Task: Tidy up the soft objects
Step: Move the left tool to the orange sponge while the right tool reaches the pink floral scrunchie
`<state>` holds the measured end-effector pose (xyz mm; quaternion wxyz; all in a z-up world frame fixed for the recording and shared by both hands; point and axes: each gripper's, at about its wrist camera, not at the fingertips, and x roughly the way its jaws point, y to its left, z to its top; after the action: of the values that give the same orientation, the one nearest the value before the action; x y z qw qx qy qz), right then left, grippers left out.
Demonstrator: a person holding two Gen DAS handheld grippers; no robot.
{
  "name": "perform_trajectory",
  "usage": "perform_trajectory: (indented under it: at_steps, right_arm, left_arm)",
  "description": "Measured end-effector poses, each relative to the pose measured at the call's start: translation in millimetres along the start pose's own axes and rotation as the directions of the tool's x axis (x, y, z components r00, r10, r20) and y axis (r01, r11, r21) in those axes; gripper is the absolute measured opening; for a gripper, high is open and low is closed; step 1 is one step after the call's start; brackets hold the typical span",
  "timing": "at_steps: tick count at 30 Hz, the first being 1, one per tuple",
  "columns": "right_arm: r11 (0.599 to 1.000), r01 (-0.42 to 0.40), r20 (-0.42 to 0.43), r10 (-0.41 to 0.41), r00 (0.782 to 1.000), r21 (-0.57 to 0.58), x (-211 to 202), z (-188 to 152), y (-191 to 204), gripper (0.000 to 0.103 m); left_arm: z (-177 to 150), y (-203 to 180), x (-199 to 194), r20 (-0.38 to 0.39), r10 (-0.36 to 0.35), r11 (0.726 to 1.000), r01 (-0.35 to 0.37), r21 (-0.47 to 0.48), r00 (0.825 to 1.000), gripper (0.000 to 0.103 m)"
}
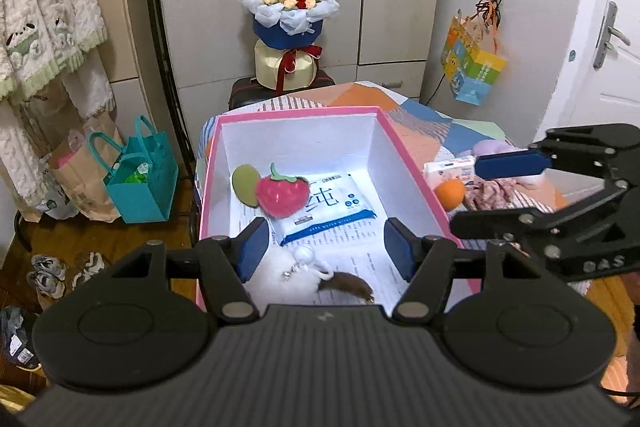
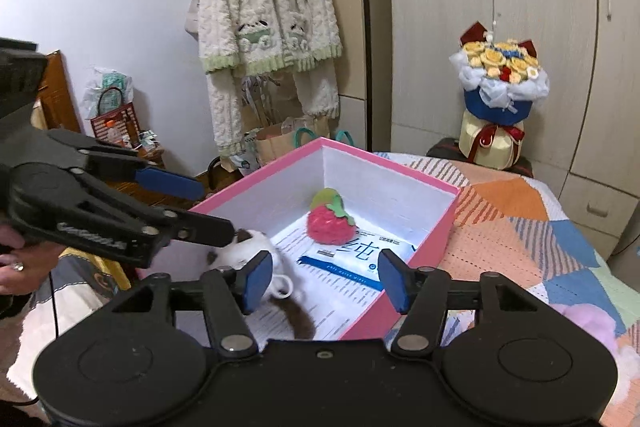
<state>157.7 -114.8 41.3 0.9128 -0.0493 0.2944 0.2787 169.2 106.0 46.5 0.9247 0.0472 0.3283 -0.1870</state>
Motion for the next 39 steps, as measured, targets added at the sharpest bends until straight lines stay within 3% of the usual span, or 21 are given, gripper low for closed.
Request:
perform_trajectory:
  at_steps: [4,7,17,28,34,39]
  right_arm:
    - [1.0,-0.008,0.011,0.008,1.0,-0.013,-25.9,-8.8,8.6,0.068]
    - [1.0,0.002,0.017,-0.001,1.0,-0.02,-44.7,-16.9,12.4,0.069]
    - [0.996,0.087,0.047,-0.086,0.995,-0.027,-97.1,-51.6,3.0,0.077]
    - [0.982,0.164,0.006,-0.165,0.986,0.097,-113.4,-92.3,-57.0,0.08]
    - [0.973,0.2,0.003,-0.202,0.979,0.119,-103.2,-110.8,-91.4,0.08]
    - [0.972,0.229,0.038,-0.231,0.972,0.05,-83.2,-118.0,-108.9,0.08]
  left_arm:
    - [-6.6,-12.8,-14.6,0.012,-0.018,1.0,0.018,0.025,1.0,0.071]
    - [-13.4,-27.2,-26.1,0.03,0.0,0.998,-0.002,0.062,1.0,0.072]
    - [-23.8,-67.7,-45.7,0.061,-0.065,0.991,0.058,0.121,0.996,0.081]
    - [-16.5,-117.8,-7.5,0.004,-0.191,0.974,0.189,0.127,0.982,0.082]
    - [-11.1,-141.6,26.1,0.006,-0.188,0.981,0.187,0.047,0.982,0.078]
    - [-6.1,-160.0,55.6,0.002,-0.191,0.982,0.191,0.0,0.982,0.075]
